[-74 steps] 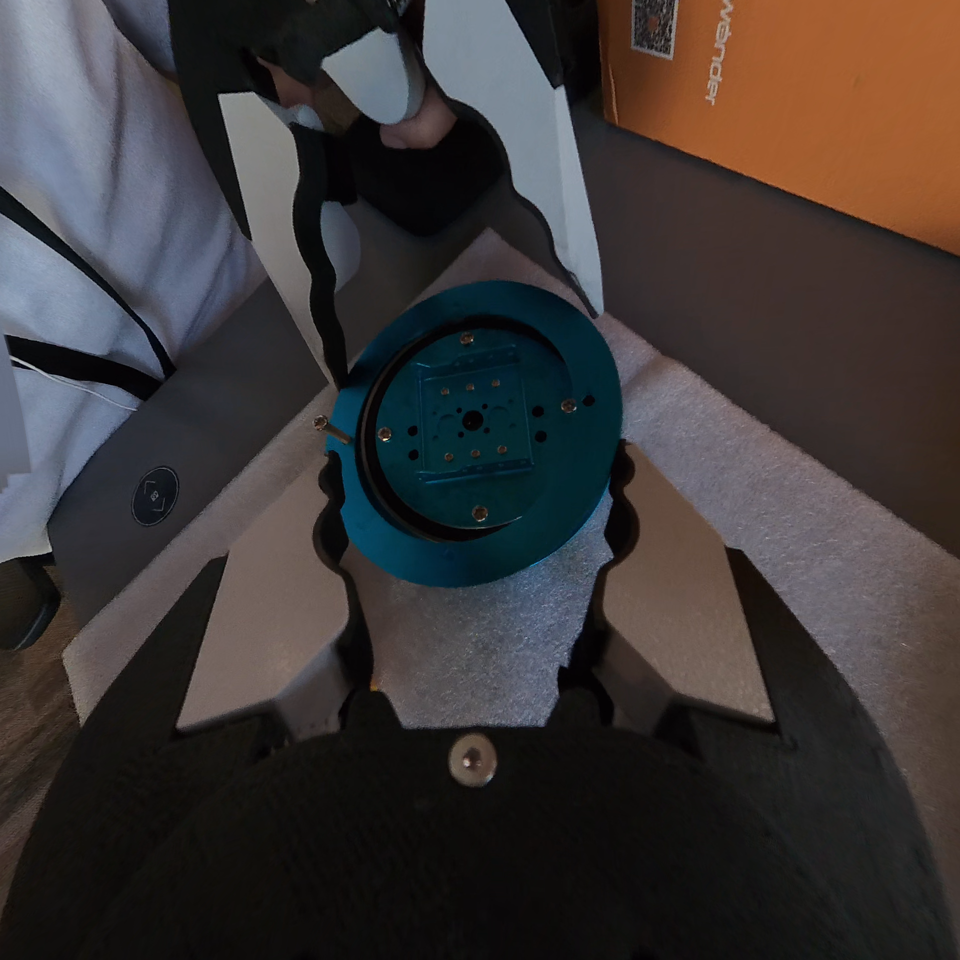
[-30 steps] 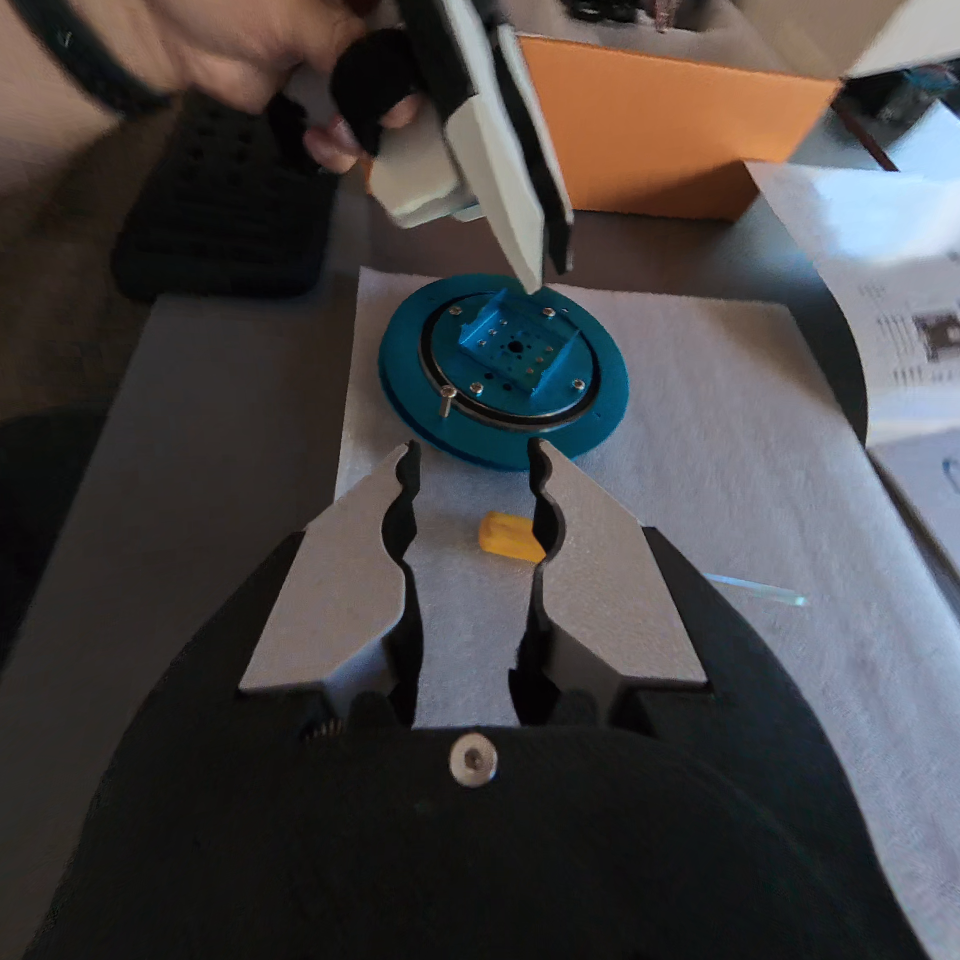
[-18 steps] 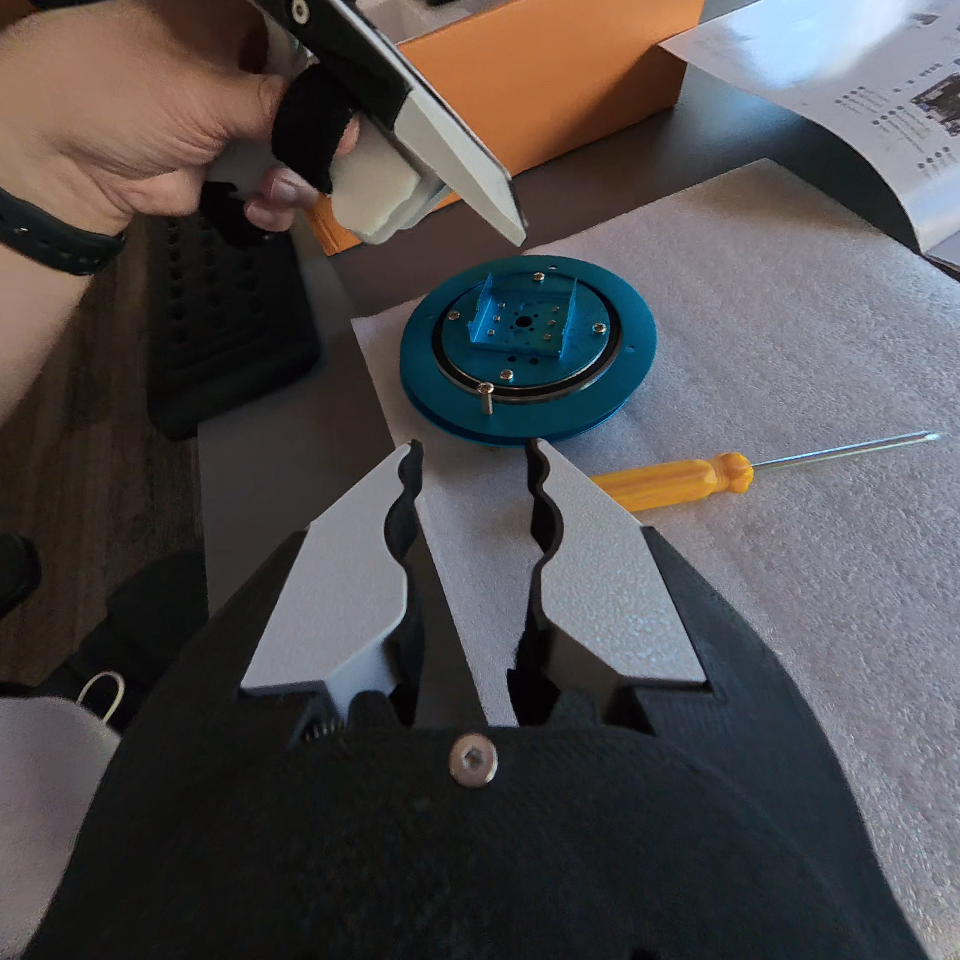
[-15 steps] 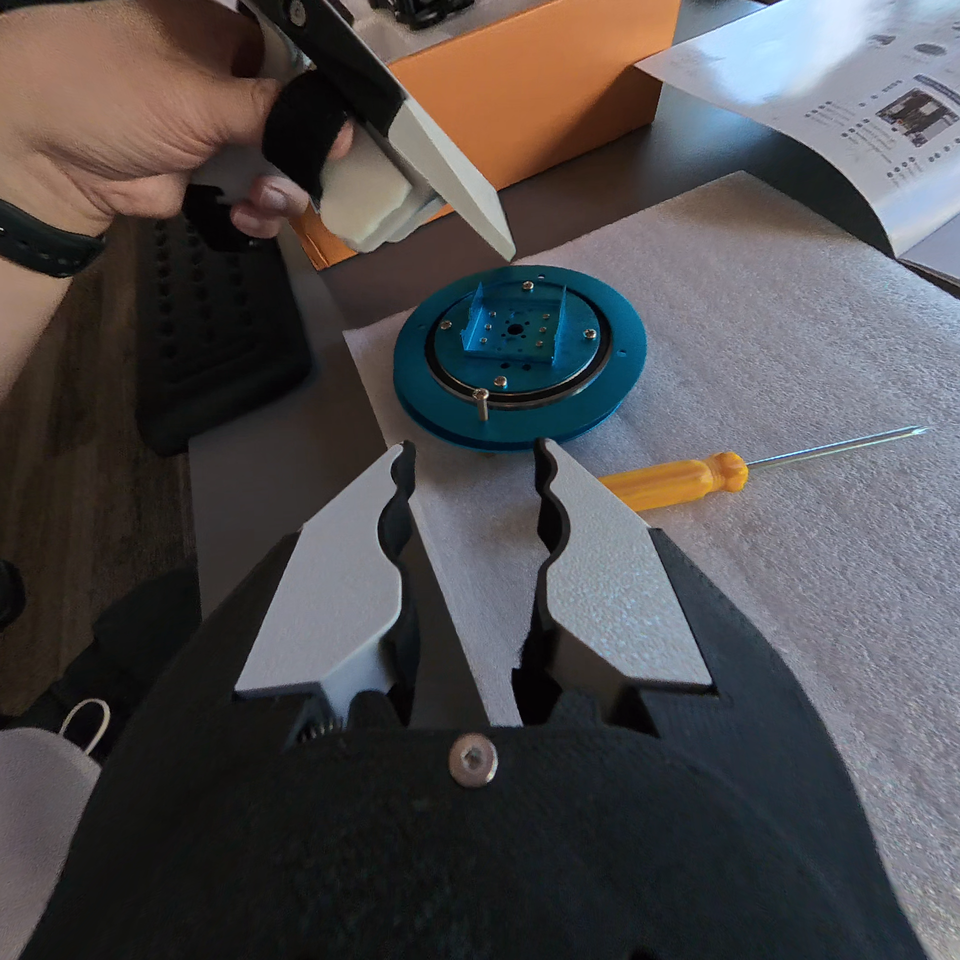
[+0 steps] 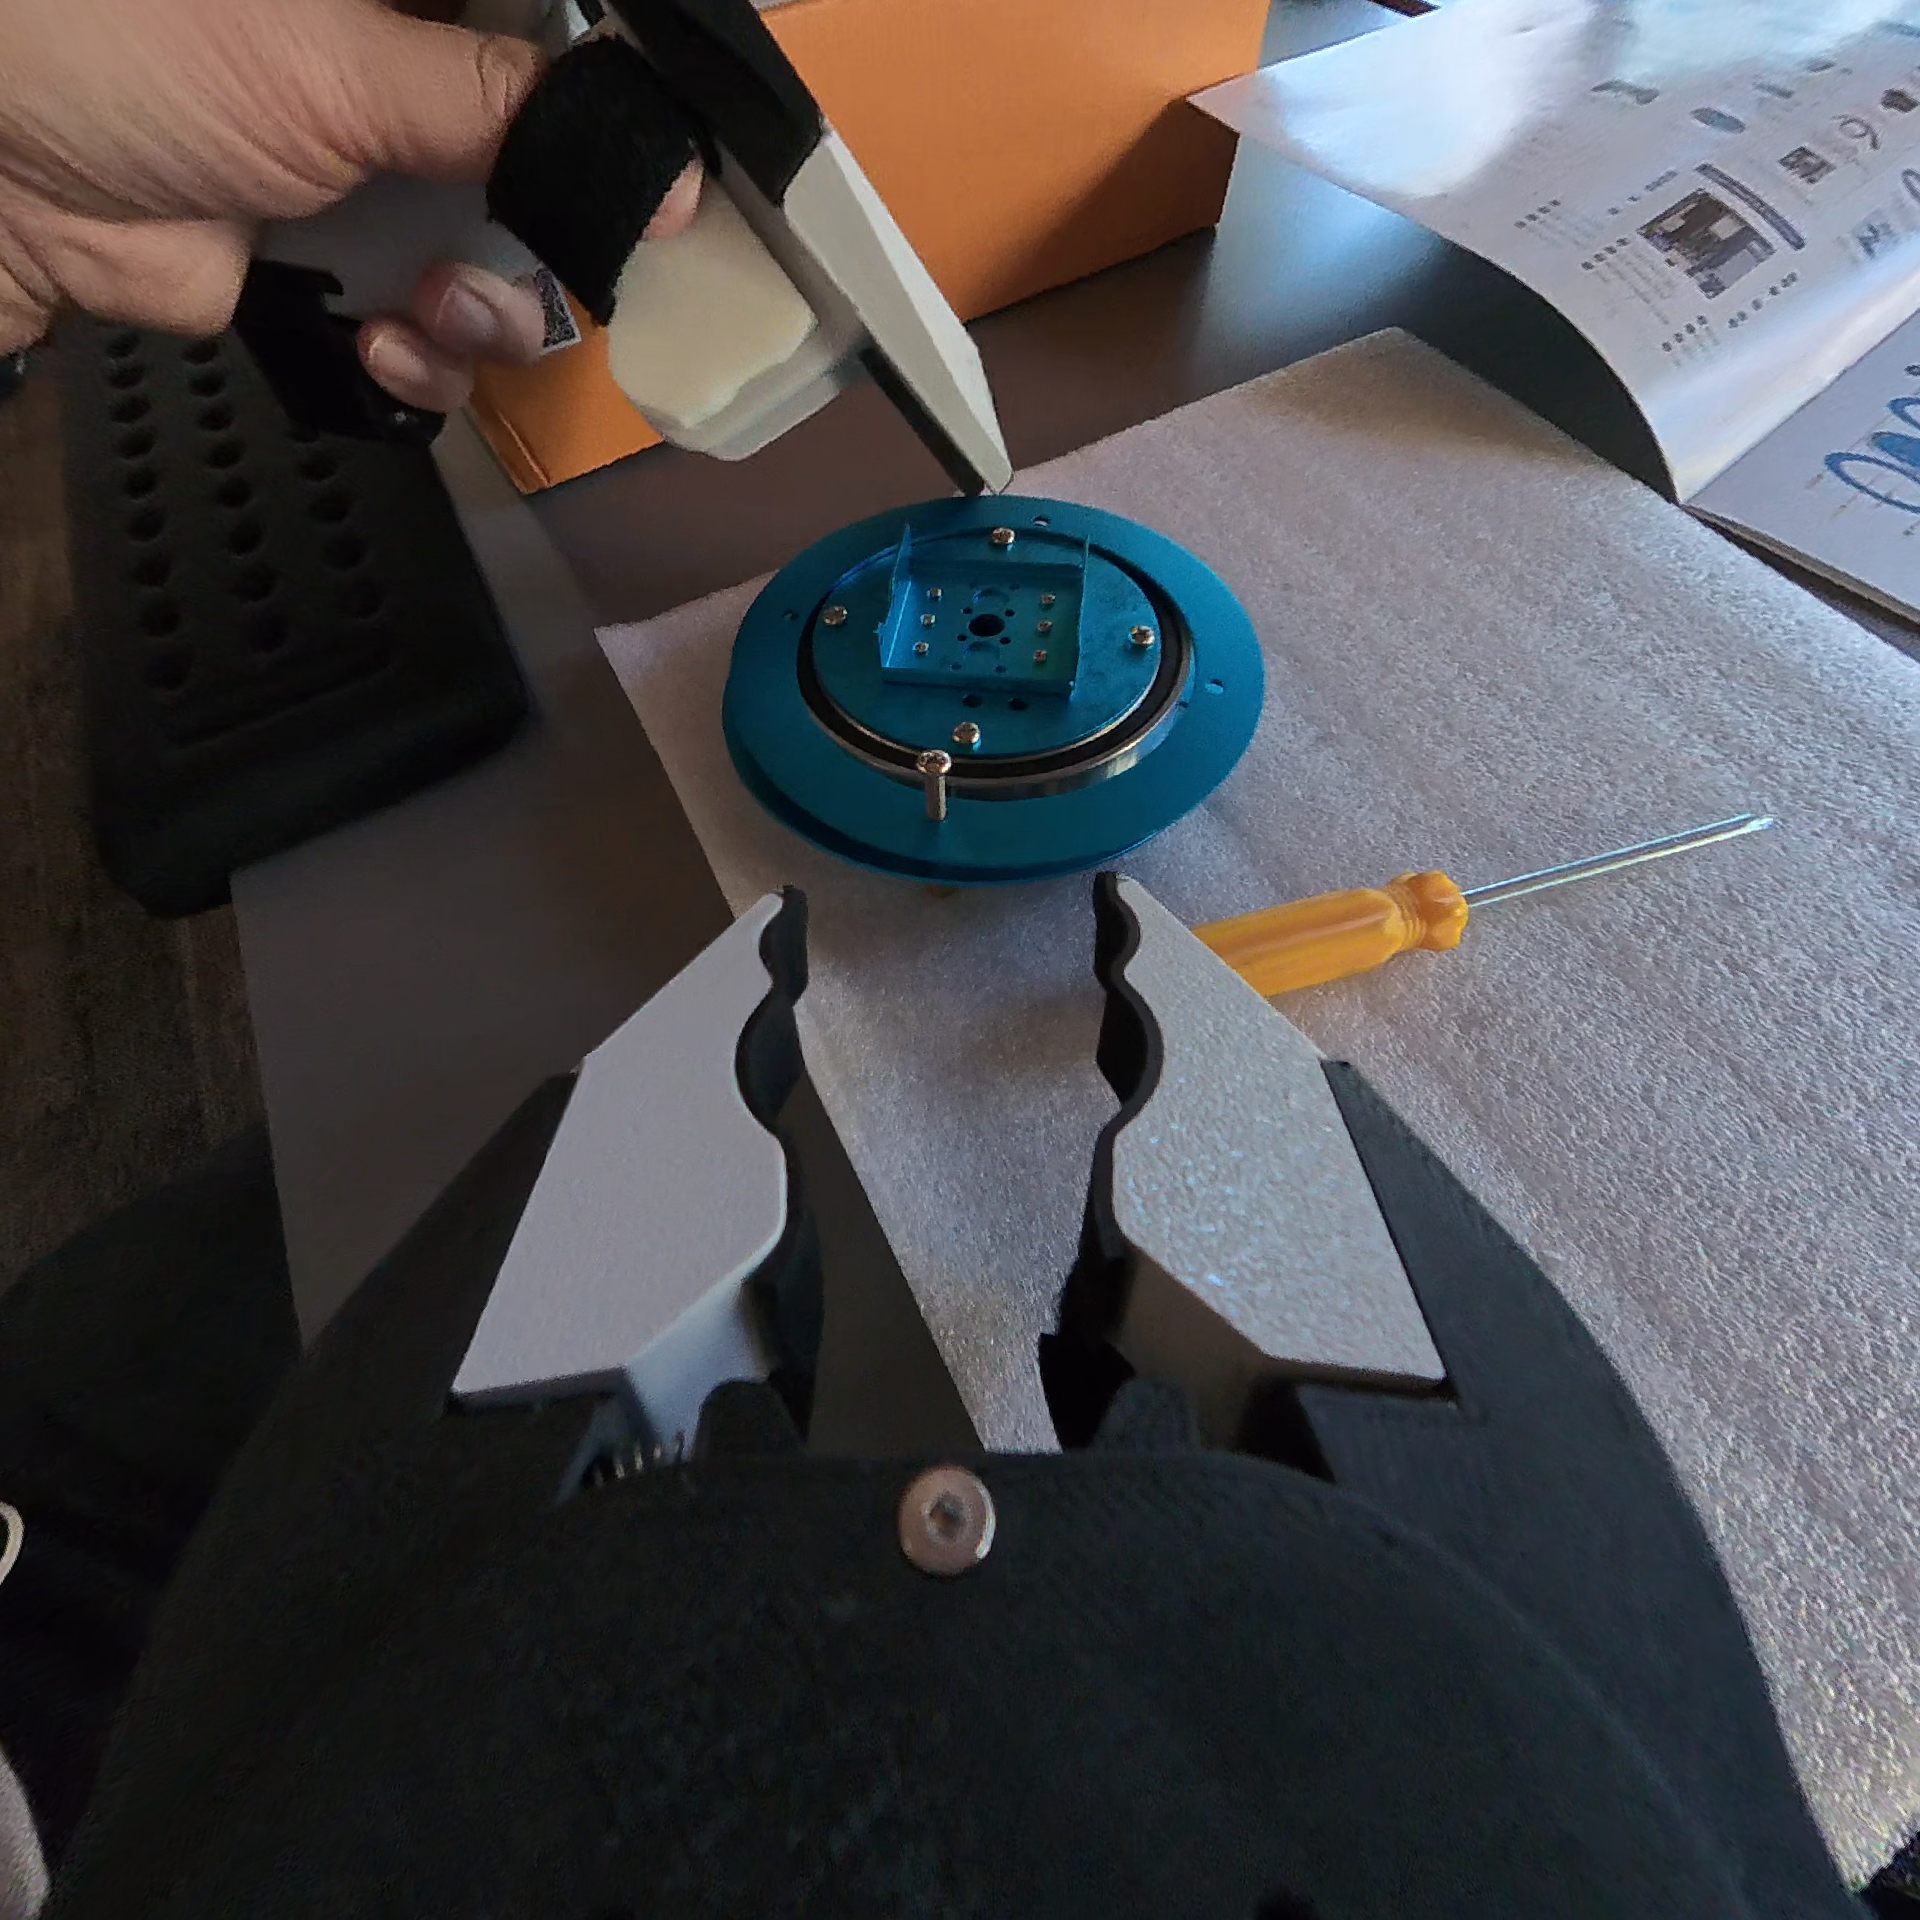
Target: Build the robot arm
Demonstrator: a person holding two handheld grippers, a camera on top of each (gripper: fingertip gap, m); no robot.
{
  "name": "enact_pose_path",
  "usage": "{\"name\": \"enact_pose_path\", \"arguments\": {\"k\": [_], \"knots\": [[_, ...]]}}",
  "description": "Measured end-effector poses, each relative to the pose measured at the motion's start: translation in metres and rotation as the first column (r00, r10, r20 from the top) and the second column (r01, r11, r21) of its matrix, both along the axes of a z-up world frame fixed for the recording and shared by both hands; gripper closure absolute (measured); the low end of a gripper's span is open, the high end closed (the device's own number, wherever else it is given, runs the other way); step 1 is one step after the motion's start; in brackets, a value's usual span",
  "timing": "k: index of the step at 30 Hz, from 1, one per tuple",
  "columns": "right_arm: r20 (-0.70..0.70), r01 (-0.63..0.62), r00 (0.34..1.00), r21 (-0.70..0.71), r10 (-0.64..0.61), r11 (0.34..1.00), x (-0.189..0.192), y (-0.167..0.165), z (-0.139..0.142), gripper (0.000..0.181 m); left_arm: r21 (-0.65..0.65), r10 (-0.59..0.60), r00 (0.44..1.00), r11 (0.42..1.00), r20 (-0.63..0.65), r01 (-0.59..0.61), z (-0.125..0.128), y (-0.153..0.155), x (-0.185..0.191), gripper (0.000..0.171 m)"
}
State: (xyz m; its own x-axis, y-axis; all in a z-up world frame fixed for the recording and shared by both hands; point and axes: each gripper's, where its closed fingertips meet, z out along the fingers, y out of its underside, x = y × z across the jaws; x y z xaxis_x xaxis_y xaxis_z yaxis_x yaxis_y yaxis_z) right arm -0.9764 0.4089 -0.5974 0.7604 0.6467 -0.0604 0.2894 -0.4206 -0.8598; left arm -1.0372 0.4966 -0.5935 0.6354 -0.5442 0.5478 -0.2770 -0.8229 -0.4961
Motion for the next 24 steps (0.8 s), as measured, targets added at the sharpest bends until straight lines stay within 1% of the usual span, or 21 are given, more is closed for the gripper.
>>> {"name": "enact_pose_path", "arguments": {"k": [5,7,10,13,17,22,24], "knots": [[0.007,-0.013,1.0,-0.006,0.013,1.0,-0.001,-0.001,-0.001,0.131,-0.025,-0.006,1.0,1.0,-0.013,0.006,-0.005,-0.006,-0.002,0.137],[0.003,-0.02,1.0,0.005,0.02,1.0,-0.002,-0.001,0.0,0.137,-0.023,-0.006,1.0,1.0,-0.021,0.005,-0.007,-0.009,-0.002,0.138],[-0.007,-0.045,0.999,0.02,0.045,0.999,-0.005,-0.002,0.003,0.14,-0.01,0.013,1.0,1.0,-0.01,-0.013,-0.007,-0.009,-0.004,0.141],[0.008,-0.034,0.999,-0.002,0.034,0.999,-0.004,0.0,-0.001,0.14,0.0,0.026,1.0,1.0,-0.007,-0.026,-0.006,-0.01,-0.007,0.144],[0.028,-0.006,1.0,-0.004,0.006,1.0,0.0,0.001,-0.003,0.14,0.003,0.031,0.999,1.0,-0.028,-0.031,-0.008,-0.015,-0.011,0.145],[0.018,-0.076,0.997,-0.015,0.076,0.997,-0.006,-0.005,-0.004,0.138,0.011,0.045,0.999,0.999,-0.003,-0.045,-0.004,-0.015,-0.011,0.145],[0.045,-0.059,0.997,0.006,0.059,0.998,0.001,-0.004,-0.003,0.141,0.011,0.054,0.999,0.998,0.008,-0.054,-0.002,-0.017,-0.012,0.142]]}}
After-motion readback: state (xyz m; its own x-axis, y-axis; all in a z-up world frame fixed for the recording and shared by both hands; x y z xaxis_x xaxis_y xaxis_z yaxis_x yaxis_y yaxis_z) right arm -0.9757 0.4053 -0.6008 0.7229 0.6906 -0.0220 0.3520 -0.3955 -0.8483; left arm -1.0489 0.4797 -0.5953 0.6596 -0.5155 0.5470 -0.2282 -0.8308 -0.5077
